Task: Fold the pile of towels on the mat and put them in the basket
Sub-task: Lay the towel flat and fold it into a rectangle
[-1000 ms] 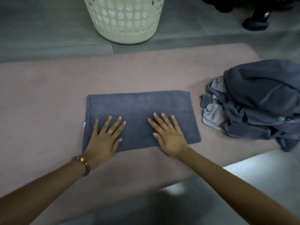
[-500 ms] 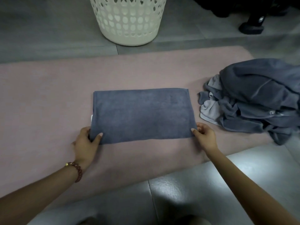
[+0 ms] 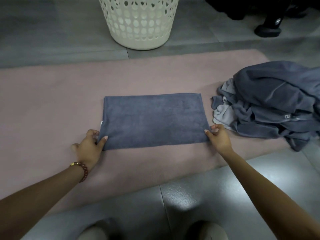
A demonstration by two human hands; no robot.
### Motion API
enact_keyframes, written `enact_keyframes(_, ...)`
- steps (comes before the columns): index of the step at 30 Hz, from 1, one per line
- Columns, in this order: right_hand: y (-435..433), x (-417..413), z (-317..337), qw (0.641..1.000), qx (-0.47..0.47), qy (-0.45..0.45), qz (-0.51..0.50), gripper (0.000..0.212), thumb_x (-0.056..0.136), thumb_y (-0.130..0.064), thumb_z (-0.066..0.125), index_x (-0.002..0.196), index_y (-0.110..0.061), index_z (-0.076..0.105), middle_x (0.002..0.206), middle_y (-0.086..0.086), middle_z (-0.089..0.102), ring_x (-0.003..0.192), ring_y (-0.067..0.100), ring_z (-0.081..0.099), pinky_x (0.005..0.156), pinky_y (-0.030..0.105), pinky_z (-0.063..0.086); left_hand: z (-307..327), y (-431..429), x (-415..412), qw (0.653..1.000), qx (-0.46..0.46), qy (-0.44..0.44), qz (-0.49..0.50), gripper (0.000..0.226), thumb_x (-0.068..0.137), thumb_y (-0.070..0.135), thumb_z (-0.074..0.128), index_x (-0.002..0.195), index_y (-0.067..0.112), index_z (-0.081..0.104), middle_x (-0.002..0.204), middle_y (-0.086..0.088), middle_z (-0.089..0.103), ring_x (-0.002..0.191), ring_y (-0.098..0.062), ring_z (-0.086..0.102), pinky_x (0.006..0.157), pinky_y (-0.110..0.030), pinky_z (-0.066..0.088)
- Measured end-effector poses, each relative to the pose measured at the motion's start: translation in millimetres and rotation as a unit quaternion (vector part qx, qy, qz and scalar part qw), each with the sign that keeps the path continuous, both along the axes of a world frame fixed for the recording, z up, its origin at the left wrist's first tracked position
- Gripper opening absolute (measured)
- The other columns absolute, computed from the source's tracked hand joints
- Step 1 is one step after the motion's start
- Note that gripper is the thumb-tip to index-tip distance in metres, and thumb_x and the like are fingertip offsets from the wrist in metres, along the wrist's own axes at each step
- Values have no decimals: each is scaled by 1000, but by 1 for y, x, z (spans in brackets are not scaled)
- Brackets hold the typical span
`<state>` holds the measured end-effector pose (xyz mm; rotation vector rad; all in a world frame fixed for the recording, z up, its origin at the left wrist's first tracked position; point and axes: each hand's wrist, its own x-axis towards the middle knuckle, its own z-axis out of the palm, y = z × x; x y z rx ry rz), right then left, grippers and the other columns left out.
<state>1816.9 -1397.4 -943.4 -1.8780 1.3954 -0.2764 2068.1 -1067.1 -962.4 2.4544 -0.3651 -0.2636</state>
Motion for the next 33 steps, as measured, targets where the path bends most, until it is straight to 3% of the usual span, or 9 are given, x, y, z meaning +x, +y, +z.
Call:
enact_keyframes(6, 24, 13, 5, 983, -147, 109, -10, 58, 81, -17, 67, 129, -5, 37, 116, 21, 50, 113, 39, 46, 90, 42, 37, 5, -10, -11, 989, 89, -76, 89, 50, 80, 30, 71, 117, 6, 48, 113, -24, 54, 112, -40, 43, 90, -45, 25)
enact_keyframes(9, 38, 31, 10, 955, -257, 110, 97, 61, 84, -22, 61, 137, -5, 36, 135, 24, 38, 127, 42, 35, 106, 50, 30, 14, -30, -13, 969, 59, -224, -80, 46, 84, 29, 53, 125, 8, 47, 129, -21, 47, 122, -34, 37, 94, -46, 26)
enact_keyframes(13, 82, 56, -6, 866, -322, 110, 366, 50, 96, -44, 28, 143, -27, 34, 151, 9, 33, 139, 34, 25, 113, 45, 12, -4, -59, -20, 795, 142, -338, -484, 55, 93, 39, 27, 146, 23, 23, 156, -4, 16, 146, -14, -5, 109, -48, 14)
enact_keyframes(15, 95, 52, -19, 819, -315, 151, 456, 53, 99, -50, 11, 144, -31, 29, 152, 2, 33, 139, 30, 29, 111, 46, 10, -21, -53, -21, 752, 197, -322, -540, 56, 98, 47, 14, 150, 29, 5, 158, 1, 3, 144, -12, -14, 110, -53, 6)
enact_keyframes(18, 79, 20, -27, 845, -260, 197, 423, 66, 91, -63, -6, 148, -34, 11, 154, -10, 9, 143, 27, 21, 113, 40, -1, -30, -17, -5, 791, 217, -289, -494, 55, 98, 52, 6, 149, 33, 0, 158, 9, -7, 145, -15, -13, 110, -54, 1)
enact_keyframes(21, 43, -10, -24, 907, -211, 222, 290, 75, 80, -65, -3, 147, -32, -2, 156, -10, -6, 146, 25, 5, 116, 37, 1, -24, 19, 11, 828, 210, -271, -444, 57, 98, 50, 11, 150, 26, 9, 157, -4, 12, 146, -21, -7, 109, -46, 15)
enact_keyframes(26, 11, -7, -1, 997, -46, 69, 10, 53, 88, -24, 63, 132, -1, 44, 124, 25, 52, 117, 37, 49, 94, 37, 38, -19, 38, 11, 867, 197, -227, -399, 61, 98, 53, 11, 150, 22, 15, 152, -18, 23, 143, -29, 11, 114, -31, 3)
enact_keyframes(30, 5, 12, 8, 996, 40, 83, 4, 36, 78, -21, 73, 90, 12, 65, 89, 25, 68, 83, 35, 65, 64, 32, 42, -8, 27, -1, 892, 195, -230, -335, 61, 97, 51, 12, 140, 19, 41, 146, -19, 36, 129, -37, 33, 101, -45, 22)
enact_keyframes(33, 9, 21, 11, 992, 103, 71, -13, 29, 79, -18, 72, 89, 8, 65, 88, 17, 65, 79, 29, 60, 70, 34, 46, -6, 24, -2, 885, 203, -228, -353, 61, 96, 48, 16, 142, 14, 38, 149, -15, 33, 136, -32, 28, 108, -47, 14)
